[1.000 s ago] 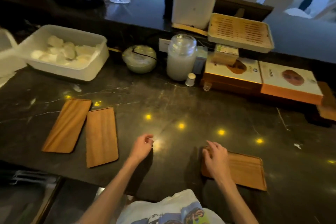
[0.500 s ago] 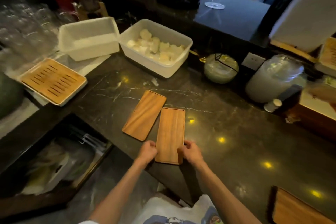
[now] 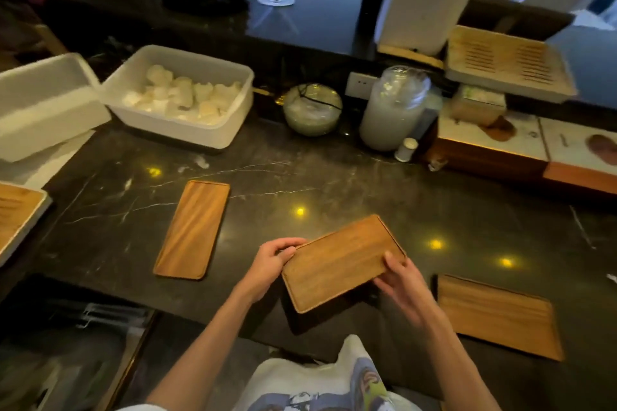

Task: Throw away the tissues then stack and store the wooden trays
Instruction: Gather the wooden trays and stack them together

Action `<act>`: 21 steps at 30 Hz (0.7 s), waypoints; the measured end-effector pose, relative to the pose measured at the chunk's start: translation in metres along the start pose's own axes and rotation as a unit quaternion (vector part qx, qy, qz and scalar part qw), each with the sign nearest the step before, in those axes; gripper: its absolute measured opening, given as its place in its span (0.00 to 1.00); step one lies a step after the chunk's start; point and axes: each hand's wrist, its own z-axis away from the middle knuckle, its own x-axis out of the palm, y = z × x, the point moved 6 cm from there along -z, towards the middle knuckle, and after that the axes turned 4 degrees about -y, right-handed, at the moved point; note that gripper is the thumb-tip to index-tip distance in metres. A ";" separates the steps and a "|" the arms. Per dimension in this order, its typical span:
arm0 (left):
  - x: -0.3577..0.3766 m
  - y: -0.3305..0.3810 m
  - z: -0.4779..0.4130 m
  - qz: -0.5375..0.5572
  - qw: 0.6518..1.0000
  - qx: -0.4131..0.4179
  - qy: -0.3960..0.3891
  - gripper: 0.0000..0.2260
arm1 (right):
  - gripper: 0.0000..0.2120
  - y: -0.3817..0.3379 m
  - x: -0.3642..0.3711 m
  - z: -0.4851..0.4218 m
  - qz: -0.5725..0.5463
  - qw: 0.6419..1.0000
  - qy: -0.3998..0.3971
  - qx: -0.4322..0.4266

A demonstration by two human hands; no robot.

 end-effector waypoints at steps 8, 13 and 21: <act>0.139 -0.014 -0.015 0.252 0.960 -0.107 0.052 0.07 | 0.13 -0.015 -0.140 0.073 -0.010 0.991 0.110 -0.078; 0.237 -0.025 -0.006 0.082 0.989 -0.118 0.018 0.16 | 0.23 0.003 -0.219 0.109 -0.017 0.976 0.196 -0.091; 0.334 -0.014 -0.008 -0.114 0.987 -0.077 0.080 0.17 | 0.22 -0.024 -0.312 0.129 0.193 0.942 0.248 -0.112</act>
